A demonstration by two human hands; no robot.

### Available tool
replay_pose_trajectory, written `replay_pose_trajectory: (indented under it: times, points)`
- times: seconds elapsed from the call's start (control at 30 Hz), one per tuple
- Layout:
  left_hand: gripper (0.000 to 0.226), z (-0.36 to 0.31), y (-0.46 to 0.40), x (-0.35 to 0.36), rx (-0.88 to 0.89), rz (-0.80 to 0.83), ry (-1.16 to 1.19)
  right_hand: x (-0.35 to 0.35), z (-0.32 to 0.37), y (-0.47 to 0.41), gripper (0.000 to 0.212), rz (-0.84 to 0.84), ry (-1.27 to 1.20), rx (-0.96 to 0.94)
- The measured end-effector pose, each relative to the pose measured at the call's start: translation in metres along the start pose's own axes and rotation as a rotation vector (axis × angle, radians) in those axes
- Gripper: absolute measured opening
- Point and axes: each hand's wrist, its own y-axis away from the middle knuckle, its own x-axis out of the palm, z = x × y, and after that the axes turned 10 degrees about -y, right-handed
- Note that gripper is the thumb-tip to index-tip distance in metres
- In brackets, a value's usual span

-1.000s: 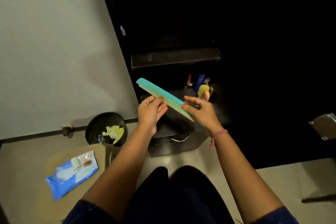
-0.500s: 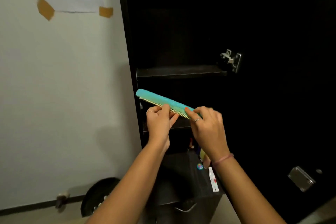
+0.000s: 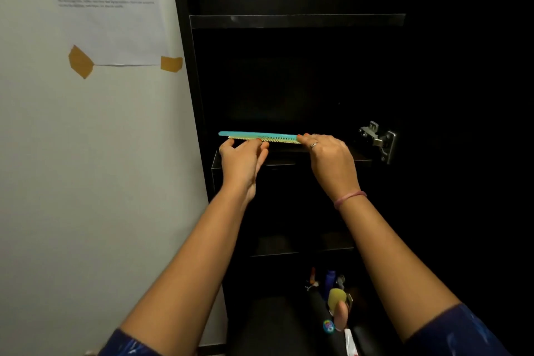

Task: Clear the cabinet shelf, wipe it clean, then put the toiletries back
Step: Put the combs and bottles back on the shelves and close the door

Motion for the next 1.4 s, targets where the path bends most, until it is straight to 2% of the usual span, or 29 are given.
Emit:
replay_pose_trajectory:
  times: [0.1, 0.2, 0.27, 0.37, 0.47, 0.6, 0.77, 0.9, 1.0, 1.07, 1.2, 1.3, 1.4]
  points:
    - [0.061, 0.008, -0.018, -0.001, -0.054, -0.031, -0.032, 0.017, -0.021, -0.017, 0.038, 0.185, -0.070, -0.001]
    - [0.027, 0.015, -0.022, -0.002, -0.073, -0.043, -0.033, 0.024, -0.038, -0.023, 0.038, 0.381, -0.144, -0.003]
    - [0.006, 0.018, -0.017, 0.000, -0.066, -0.056, -0.006, 0.023, -0.043, -0.021, 0.038, 0.434, -0.205, 0.018]
    - [0.003, 0.019, -0.005, 0.001, -0.044, -0.056, 0.071, 0.023, -0.041, -0.017, 0.043, 0.474, -0.222, 0.012]
    - [0.021, 0.020, 0.008, 0.000, 0.001, -0.037, 0.087, 0.027, -0.038, -0.012, 0.044, 0.417, -0.184, -0.016]
    - [0.031, 0.022, 0.020, -0.001, 0.066, -0.020, 0.081, 0.032, -0.037, -0.008, 0.049, 0.327, -0.214, -0.010]
    - [0.052, 0.035, 0.034, -0.003, 0.096, -0.093, -0.024, 0.032, -0.020, 0.008, 0.038, 0.043, -0.430, -0.003]
    - [0.044, 0.060, 0.050, -0.006, 0.143, -0.101, -0.154, 0.030, 0.005, 0.052, 0.024, -0.248, -0.638, 0.087]
    - [0.040, 0.095, 0.061, -0.011, 0.113, -0.087, -0.230, 0.034, 0.016, 0.099, 0.022, -0.365, -0.731, 0.235]
    - [0.040, 0.127, 0.068, -0.015, 0.053, -0.061, -0.267, 0.043, 0.017, 0.135, 0.022, -0.354, -0.783, 0.399]
    - [0.040, 0.198, 0.078, -0.025, -0.114, 0.004, -0.414, 0.069, 0.009, 0.214, 0.025, -0.282, -0.819, 0.824]
    - [0.040, 0.250, 0.083, -0.035, -0.235, 0.079, -0.547, 0.088, 0.000, 0.266, 0.040, -0.292, -0.844, 1.198]
    - [0.039, 0.295, 0.081, -0.042, -0.311, 0.109, -0.660, 0.095, -0.009, 0.300, 0.026, -0.331, -0.774, 1.429]
